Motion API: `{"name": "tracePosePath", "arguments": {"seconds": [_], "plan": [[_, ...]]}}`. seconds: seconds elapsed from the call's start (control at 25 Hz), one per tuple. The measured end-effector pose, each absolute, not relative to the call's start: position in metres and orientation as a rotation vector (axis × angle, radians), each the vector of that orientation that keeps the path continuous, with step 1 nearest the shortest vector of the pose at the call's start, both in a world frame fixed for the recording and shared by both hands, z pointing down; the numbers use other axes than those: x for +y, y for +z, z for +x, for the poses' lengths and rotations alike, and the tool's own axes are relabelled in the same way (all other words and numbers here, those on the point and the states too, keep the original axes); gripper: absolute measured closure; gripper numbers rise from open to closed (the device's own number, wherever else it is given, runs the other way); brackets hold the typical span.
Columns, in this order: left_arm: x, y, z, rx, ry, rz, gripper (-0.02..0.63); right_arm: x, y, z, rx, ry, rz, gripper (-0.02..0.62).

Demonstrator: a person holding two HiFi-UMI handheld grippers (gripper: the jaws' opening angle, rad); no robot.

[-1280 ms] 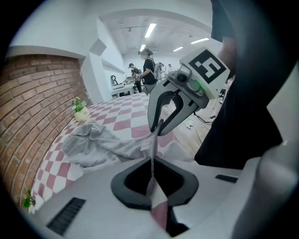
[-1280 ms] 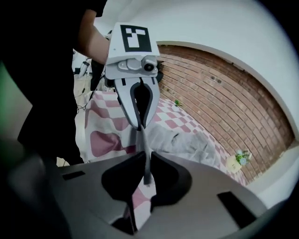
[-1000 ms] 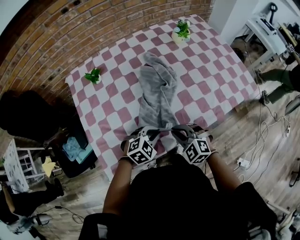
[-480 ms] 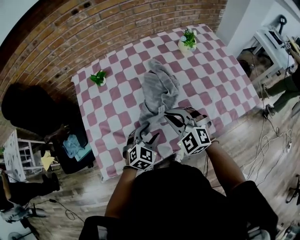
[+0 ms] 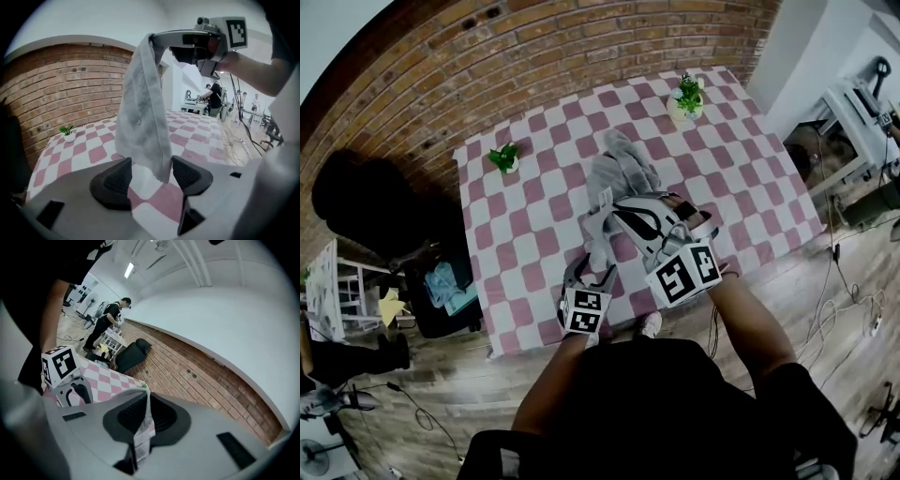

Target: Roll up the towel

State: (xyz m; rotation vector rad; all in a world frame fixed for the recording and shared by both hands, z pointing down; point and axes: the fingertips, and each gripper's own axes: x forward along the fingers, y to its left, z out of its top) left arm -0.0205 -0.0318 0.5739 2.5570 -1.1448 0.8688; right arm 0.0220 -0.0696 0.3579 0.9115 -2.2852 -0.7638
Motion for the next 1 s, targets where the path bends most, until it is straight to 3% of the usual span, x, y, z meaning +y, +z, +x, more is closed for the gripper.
{"name": "tracePosePath", "arguments": {"seconds": [0.44,0.56,0.72,1.0], "plan": [[-0.027,0.589,0.06,-1.147,0.875,2.571,0.309,-0.078,0.315,0.043,-2.295,-0.87,0.926,0.58],[-0.034,0.571,0.06,-1.28,0.79,2.573,0.377,-0.08,0.307,0.05,-2.288,-0.882,0.951,0.58],[-0.035,0.561,0.056,-1.329,0.806,2.617,0.531,-0.078,0.302,0.06,-2.292,-0.873,0.989,0.58],[-0.044,0.525,0.018,-1.422,0.861,2.698,0.56,-0.089,0.292,0.092,-2.269,-0.857,1.105,0.58]]}}
